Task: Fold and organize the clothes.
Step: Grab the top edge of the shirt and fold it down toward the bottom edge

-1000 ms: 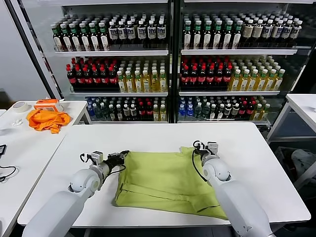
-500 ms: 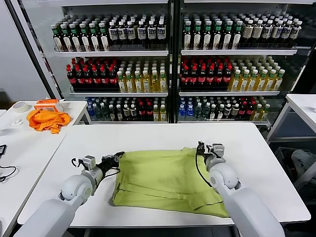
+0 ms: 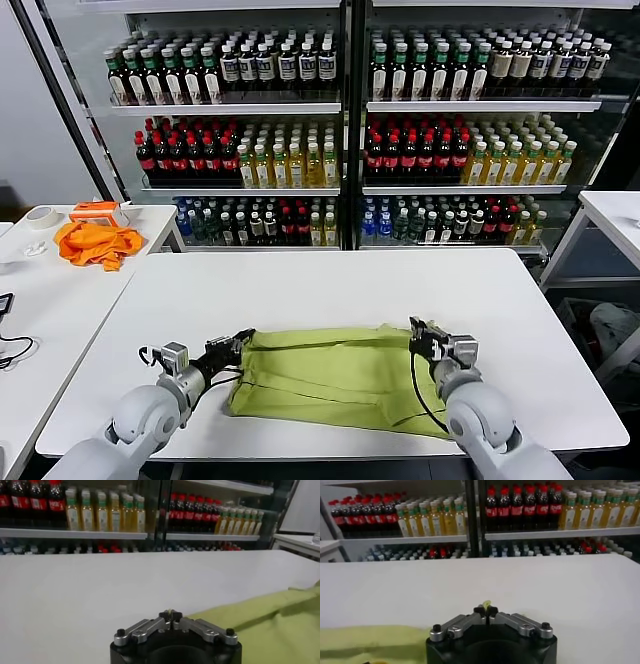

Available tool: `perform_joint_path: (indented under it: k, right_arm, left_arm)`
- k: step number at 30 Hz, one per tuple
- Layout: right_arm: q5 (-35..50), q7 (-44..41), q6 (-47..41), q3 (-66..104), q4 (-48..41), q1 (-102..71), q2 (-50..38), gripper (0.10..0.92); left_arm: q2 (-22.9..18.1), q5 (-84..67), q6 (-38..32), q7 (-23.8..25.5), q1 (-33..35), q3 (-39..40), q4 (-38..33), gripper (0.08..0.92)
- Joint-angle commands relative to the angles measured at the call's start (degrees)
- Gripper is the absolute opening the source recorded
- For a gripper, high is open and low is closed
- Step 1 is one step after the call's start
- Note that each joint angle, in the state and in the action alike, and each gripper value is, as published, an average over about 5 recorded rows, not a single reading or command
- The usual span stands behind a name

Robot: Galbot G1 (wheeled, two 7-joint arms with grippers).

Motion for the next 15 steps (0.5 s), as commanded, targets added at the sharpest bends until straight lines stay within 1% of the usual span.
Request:
perform_joint_path:
  k: [1,8,15]
  right_arm:
    - [-3.3,-0.9,-0.9,2.6,4.0,-6.8,-0.9,0.11]
    - [-2.0,-0.8,-1.7,3.1,2.7,-6.4,-0.7,0.11]
    - [-0.3,-0.5,-1.7,3.4,3.2,-6.8,-0.9,0.11]
  left_arm:
    - [0.4,0.0,-0.1,0.0,3.7,-0.7,-3.2,0.082]
    - [0.8,0.0,0.3,-0.1,3.3,-0.7,-3.2,0.082]
    - [1.3,-0.4,1.3,0.0,3.5,-1.3,-4.1,0.082]
